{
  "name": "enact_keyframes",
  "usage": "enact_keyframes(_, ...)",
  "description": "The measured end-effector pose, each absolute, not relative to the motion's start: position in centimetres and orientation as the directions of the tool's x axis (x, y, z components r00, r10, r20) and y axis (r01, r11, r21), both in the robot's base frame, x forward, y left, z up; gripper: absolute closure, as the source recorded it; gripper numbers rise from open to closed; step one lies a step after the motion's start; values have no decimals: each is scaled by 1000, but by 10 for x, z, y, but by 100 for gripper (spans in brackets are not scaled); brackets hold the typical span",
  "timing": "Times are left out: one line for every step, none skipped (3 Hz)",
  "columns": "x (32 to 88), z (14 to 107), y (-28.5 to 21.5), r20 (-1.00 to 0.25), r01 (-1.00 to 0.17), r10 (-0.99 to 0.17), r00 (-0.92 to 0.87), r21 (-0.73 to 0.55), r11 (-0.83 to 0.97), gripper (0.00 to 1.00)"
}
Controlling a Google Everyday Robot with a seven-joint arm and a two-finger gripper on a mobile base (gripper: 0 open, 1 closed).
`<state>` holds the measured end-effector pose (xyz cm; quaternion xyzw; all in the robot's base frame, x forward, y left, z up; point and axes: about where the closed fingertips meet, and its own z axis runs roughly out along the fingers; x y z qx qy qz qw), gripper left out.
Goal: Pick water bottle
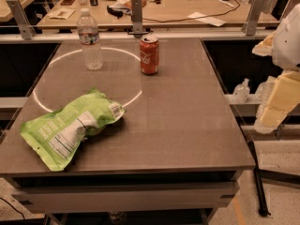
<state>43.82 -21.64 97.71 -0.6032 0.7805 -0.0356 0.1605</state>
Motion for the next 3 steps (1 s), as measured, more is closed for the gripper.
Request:
enact_keyframes(438,977,-216,-208,-930,-953,-221,-249,270,0)
enact_keyframes(446,987,-214,-299,-908,-920,-252,-256,332,0)
enact_keyframes(458,999,-206,-435,-862,-847,-306,-250,440,0)
